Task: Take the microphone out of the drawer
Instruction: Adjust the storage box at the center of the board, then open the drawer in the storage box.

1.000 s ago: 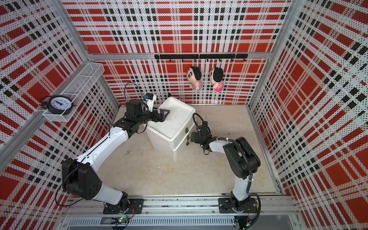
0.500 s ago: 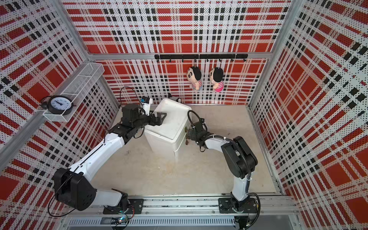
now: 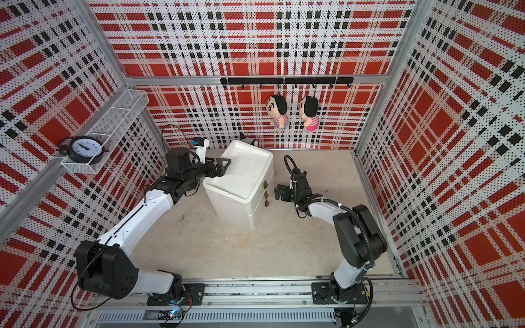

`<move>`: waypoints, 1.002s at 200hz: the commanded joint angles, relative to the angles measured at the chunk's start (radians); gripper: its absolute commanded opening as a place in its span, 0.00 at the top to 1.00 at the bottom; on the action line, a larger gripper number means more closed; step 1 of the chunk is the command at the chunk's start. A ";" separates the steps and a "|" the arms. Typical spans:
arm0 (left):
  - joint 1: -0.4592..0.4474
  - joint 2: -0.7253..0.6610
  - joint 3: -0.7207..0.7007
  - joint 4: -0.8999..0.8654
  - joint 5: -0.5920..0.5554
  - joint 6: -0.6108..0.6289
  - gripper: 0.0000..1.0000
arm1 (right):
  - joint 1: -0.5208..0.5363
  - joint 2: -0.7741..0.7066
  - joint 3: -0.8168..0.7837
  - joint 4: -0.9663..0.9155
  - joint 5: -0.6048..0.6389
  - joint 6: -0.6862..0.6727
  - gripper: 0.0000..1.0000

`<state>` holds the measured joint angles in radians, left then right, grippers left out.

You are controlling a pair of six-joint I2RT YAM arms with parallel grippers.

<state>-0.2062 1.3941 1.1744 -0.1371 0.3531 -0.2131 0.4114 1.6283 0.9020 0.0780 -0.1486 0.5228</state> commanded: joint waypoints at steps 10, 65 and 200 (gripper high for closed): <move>0.021 -0.040 -0.027 0.028 0.024 0.000 0.02 | 0.002 -0.116 -0.030 0.059 -0.257 -0.100 0.00; 0.025 -0.030 -0.026 0.016 0.046 0.006 0.02 | -0.051 -0.200 -0.155 0.347 -0.602 -0.033 0.04; 0.016 -0.033 -0.042 0.021 0.053 0.007 0.02 | -0.051 -0.060 -0.087 0.494 -0.680 -0.013 0.25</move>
<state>-0.1867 1.3735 1.1469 -0.1196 0.3931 -0.2131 0.3634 1.5402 0.7910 0.4980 -0.7902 0.5022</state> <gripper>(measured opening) 0.983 0.782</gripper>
